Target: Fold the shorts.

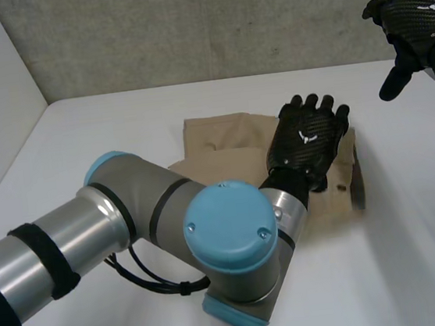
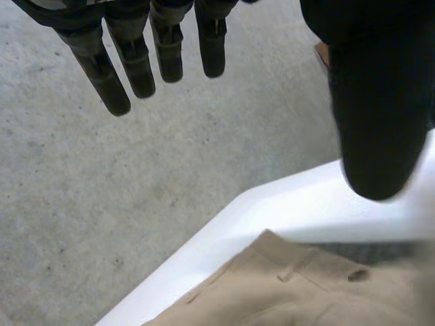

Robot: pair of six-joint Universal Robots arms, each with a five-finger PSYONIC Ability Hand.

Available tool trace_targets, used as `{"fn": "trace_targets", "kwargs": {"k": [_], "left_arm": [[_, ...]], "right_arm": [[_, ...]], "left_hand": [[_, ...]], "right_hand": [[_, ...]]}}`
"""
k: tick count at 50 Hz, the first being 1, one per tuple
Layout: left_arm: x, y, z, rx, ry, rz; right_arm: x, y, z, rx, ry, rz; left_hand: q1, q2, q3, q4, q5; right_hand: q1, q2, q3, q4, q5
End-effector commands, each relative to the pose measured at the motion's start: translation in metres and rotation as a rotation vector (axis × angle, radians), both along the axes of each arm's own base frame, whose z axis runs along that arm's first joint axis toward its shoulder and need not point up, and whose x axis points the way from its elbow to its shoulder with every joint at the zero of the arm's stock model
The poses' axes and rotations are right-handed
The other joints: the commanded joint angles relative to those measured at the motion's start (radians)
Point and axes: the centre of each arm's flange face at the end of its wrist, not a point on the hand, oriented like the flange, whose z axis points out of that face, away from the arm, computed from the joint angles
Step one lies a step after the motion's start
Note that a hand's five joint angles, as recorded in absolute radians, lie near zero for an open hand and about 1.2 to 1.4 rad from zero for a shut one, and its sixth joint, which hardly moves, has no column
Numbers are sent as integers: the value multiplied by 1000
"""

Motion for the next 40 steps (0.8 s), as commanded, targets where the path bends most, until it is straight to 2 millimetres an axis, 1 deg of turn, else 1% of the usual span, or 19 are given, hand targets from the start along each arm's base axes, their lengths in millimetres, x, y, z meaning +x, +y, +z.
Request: {"fn": "trace_targets", "kwargs": {"k": [1, 4, 7, 8, 9, 11, 12, 15, 16, 19, 20, 23, 24, 27, 28, 31, 32, 36, 40], "left_arm": [[32, -5, 34, -51, -29, 56], [52, -15, 49, -61, -25, 101], [77, -22, 65, -65, -14, 148], [82, -23, 68, -66, -11, 157], [93, -26, 71, -65, -13, 181], [106, -32, 73, -62, -18, 215], [119, -41, 71, -55, -27, 253], [140, -62, 67, -39, -45, 331], [154, -75, 59, -19, -67, 380], [175, -94, 46, 27, -111, 452], [184, -100, 40, 56, -136, 483], [197, -108, 27, 117, -184, 521], [204, -113, 13, 171, -223, 540], [212, -116, -8, 252, -285, 561], [215, -116, -18, 292, -317, 567], [219, -115, -32, 337, -350, 572], [222, -114, -38, 353, -360, 574], [224, -116, -47, 368, -365, 581], [224, -119, -54, 383, -349, 586]], "right_arm": [[2, 3, -5, 27, 8, 14], [2, 7, -10, 60, 17, 17], [2, 11, -14, 96, 23, 22], [2, 14, -22, 137, 31, 25], [3, 17, -25, 155, 35, 29], [3, 23, -35, 204, 38, 36], [6, 30, -46, 256, 38, 52], [12, 44, -65, 333, 32, 93], [14, 52, -76, 377, 26, 118], [16, 64, -94, 435, 23, 153], [16, 71, -105, 468, 25, 169], [16, 79, -120, 496, 31, 184], [17, 85, -128, 502, 44, 197], [21, 93, -140, 501, 54, 219], [22, 97, -148, 503, 59, 226], [23, 99, -164, 508, 68, 230], [23, 99, -174, 510, 77, 230], [22, 98, -192, 504, 116, 221], [19, 94, -201, 484, 166, 191]], "left_hand": [[-83, -79, -86, -78, -68], [-89, -85, -92, -84, -74], [-91, -88, -95, -87, -77], [-89, -85, -92, -84, -74], [-89, -85, -92, -84, -74], [-89, -85, -92, -84, -74], [-83, -79, -86, -78, -68], [-59, -55, -63, -55, -45], [-21, -18, -25, -17, -7], [116, 120, 113, 121, 131], [184, 188, 180, 188, 198], [226, 229, 222, 230, 240], [226, 229, 222, 230, 240], [226, 229, 222, 230, 240], [226, 229, 222, 230, 240], [223, 227, 219, 227, 237], [220, 224, 216, 224, 234], [214, 218, 210, 218, 228], [205, 209, 202, 209, 220]], "right_hand": [[-25, -46, -34, -56, -68], [-25, -46, -34, -56, -68], [-25, -46, -34, -56, -68], [-25, -46, -34, -56, -68], [-25, -46, -34, -56, -68], [-25, -46, -34, -56, -68], [-25, -46, -34, -56, -68], [-25, -46, -34, -56, -68], [-25, -46, -34, -56, -68], [-25, -46, -34, -56, -68], [-25, -46, -34, -56, -68], [23, 2, 15, -8, -20], [49, 29, 41, 18, 7], [79, 58, 71, 48, 36], [99, 79, 91, 68, 57], [146, 126, 138, 115, 104], [167, 146, 159, 136, 124], [211, 190, 203, 180, 168], [275, 255, 267, 245, 233]]}}
